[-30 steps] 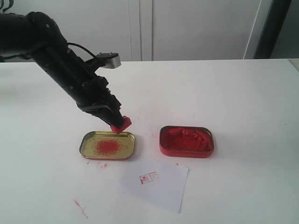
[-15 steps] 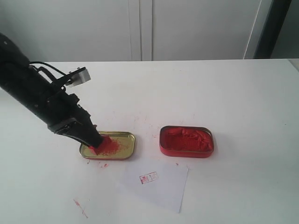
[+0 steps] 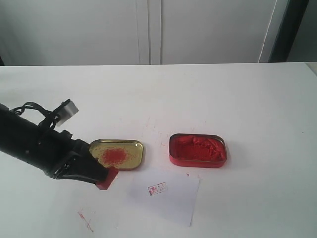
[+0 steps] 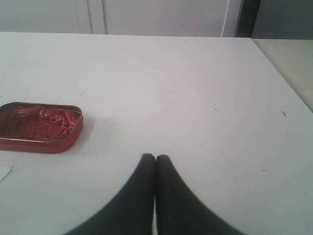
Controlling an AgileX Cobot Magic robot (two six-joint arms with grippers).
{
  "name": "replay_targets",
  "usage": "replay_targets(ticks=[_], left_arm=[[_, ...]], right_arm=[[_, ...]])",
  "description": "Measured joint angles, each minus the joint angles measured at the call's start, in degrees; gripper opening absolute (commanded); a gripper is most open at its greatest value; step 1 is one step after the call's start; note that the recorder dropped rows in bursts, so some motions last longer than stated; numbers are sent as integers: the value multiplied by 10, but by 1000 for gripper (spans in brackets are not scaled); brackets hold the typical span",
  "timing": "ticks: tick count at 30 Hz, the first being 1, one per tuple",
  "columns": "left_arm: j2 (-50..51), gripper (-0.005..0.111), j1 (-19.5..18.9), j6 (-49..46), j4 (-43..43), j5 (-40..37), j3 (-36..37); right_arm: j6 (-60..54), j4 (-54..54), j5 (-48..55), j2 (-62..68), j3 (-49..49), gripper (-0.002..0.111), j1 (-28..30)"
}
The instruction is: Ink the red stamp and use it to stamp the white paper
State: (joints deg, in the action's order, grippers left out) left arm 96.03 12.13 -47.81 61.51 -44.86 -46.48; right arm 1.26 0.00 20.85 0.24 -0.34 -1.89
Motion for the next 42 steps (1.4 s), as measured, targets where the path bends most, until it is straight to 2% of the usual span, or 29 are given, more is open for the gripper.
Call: replay_targets(ticks=[6, 9, 26, 38, 40, 42], left_arm=[[0, 0, 0, -21, 16, 88, 54], [0, 0, 0, -33, 30, 102, 57], [38, 0, 0, -103, 134, 80, 58], [75, 0, 0, -106, 138, 90, 58], [76, 5, 0, -106, 138, 91, 58], [77, 14, 0, -106, 138, 96, 58]], right_arm=[[0, 0, 0, 0, 0, 0, 0], [0, 0, 0, 0, 0, 0, 0], [0, 0, 0, 0, 0, 0, 0], [0, 0, 0, 0, 0, 0, 0], [0, 0, 0, 0, 0, 0, 0], [0, 0, 0, 0, 0, 0, 0]])
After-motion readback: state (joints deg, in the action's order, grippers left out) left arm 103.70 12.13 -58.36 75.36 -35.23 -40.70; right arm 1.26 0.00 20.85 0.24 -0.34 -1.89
